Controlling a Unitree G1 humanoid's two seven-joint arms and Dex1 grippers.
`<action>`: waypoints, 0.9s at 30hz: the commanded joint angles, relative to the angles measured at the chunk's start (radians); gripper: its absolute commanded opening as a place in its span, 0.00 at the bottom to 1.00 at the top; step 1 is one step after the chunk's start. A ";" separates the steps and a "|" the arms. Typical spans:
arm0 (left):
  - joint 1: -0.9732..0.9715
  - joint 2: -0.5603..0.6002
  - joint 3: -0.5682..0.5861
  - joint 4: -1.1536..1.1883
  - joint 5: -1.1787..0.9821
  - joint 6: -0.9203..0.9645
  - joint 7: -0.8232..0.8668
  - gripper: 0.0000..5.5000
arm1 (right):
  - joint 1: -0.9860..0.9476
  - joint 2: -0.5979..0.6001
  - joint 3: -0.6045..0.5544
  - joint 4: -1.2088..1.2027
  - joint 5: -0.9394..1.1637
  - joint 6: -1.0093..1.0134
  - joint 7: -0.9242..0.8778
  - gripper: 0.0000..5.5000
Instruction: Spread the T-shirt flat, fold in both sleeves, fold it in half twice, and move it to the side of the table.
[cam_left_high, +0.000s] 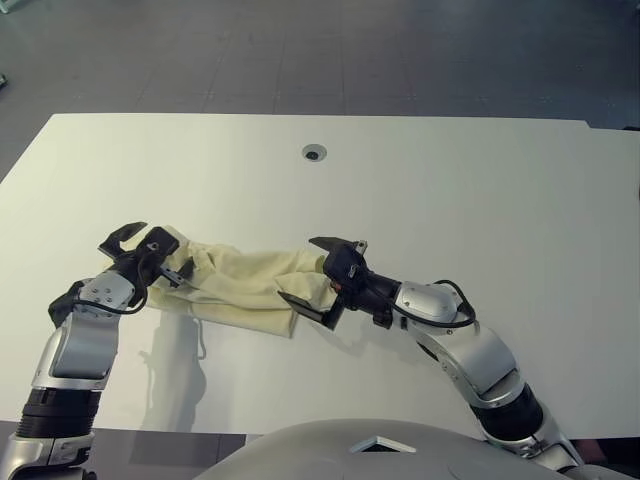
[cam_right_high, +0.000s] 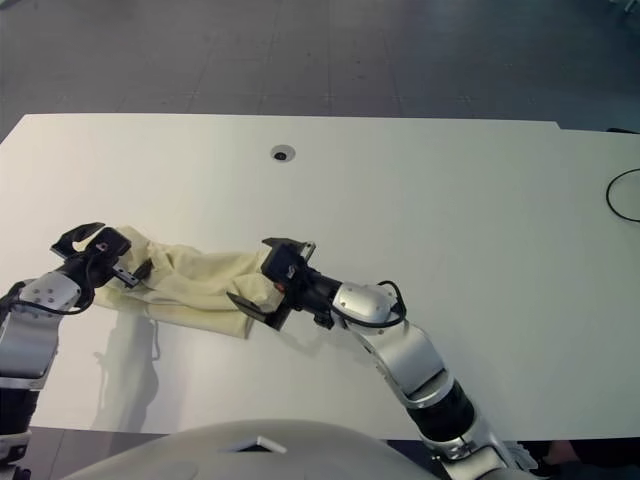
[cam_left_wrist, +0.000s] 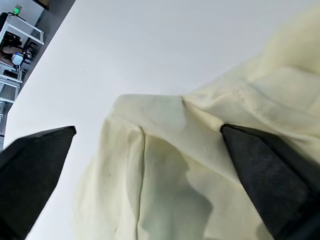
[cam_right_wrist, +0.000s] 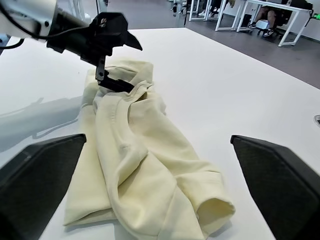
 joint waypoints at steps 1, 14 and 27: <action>0.022 -0.053 -0.057 -0.074 -0.014 0.096 -0.015 0.98 | -0.012 -0.088 0.073 0.001 -0.094 -0.005 0.006 0.98; 0.023 -0.076 -0.077 -0.185 -0.019 0.189 -0.003 0.98 | -0.075 -0.202 0.236 0.134 -0.359 -0.106 0.057 0.98; 0.082 -0.045 -0.101 -0.296 -0.003 0.212 -0.022 0.98 | -0.067 -0.375 0.189 0.161 -0.471 -0.214 0.189 0.98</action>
